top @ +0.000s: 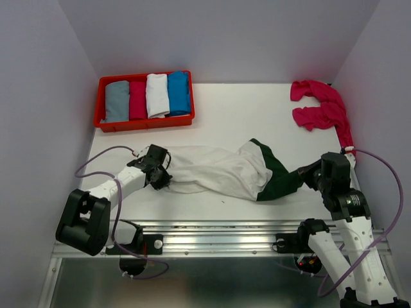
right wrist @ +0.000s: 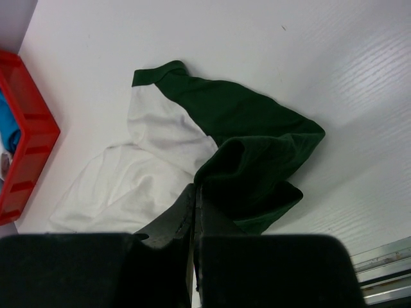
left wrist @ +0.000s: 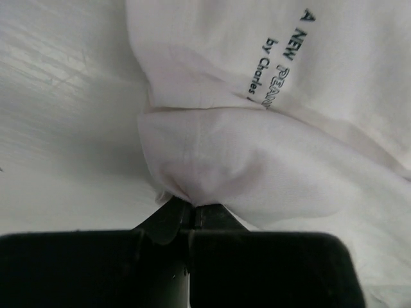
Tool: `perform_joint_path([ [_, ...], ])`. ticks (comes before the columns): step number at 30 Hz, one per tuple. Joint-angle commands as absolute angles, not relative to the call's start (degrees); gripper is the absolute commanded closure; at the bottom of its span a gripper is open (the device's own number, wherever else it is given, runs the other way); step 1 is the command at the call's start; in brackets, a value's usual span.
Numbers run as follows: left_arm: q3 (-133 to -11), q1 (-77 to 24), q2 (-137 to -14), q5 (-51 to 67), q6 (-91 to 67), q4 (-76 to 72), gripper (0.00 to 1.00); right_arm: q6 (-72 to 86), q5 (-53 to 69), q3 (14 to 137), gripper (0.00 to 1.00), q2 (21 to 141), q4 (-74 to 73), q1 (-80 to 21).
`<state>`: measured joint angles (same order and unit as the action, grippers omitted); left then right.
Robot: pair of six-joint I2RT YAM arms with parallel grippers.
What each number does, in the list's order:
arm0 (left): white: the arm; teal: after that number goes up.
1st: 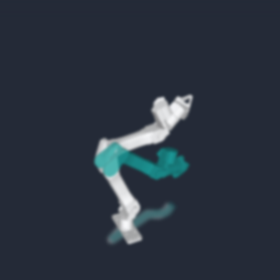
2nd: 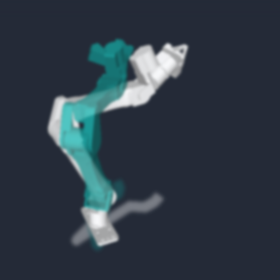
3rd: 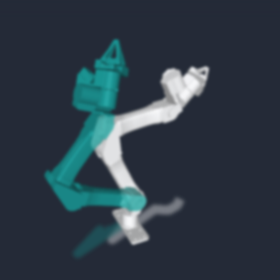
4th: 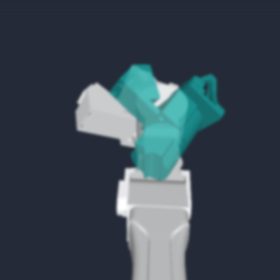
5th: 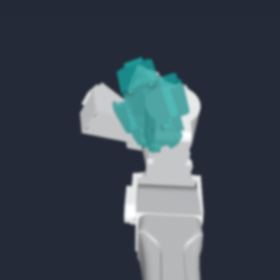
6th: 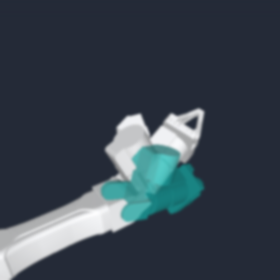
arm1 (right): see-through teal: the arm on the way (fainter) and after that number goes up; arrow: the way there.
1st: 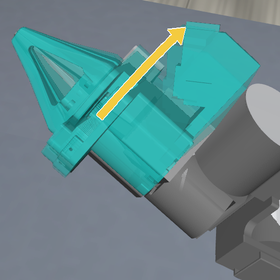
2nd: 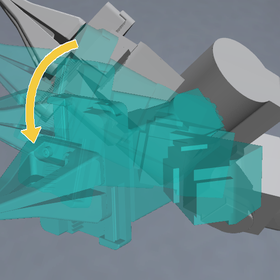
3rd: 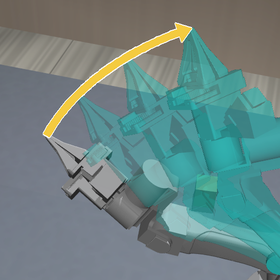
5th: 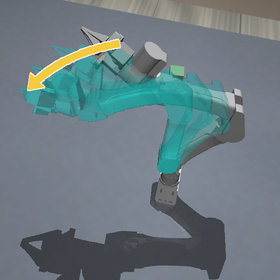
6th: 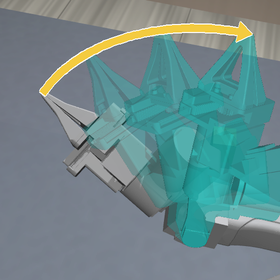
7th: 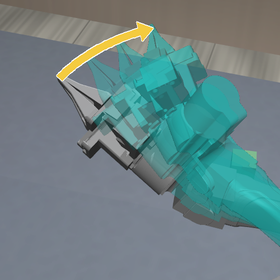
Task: Roll the t-shirts
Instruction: Flatten out the T-shirt at the center of the board.
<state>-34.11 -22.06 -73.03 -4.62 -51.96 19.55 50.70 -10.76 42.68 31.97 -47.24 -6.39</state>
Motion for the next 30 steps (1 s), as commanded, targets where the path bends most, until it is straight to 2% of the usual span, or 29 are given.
perform_joint_path([
  [1, -42.9, -21.4, -73.0, -10.7, -48.5, 23.8, 1.0, 48.7, -14.1, 46.9, 0.99, 33.0, -44.3, -6.2],
  [6, -55.0, -15.9, -70.2, -13.5, -41.3, 29.3, 1.0, 43.0, -23.0, 59.9, 0.99, 38.7, -44.4, -6.2],
  [11, -66.3, -7.6, -68.5, -9.9, -34.2, 30.8, 1.0, 38.4, -29.5, 72.8, 0.99, 44.0, -43.9, -6.2],
  [20, -70.9, -6.3, -68.8, -4.4, -32.1, 31.8, 1.0, 34.9, -33.7, 78.5, 0.99, 45.0, -42.9, -6.2],
  [30, -69.3, -6.2, -66.6, 1.5, -30.7, 33.4, 1.0, 33.6, -32.8, 76.0, 0.99, 42.4, -43.9, -6.2],
])
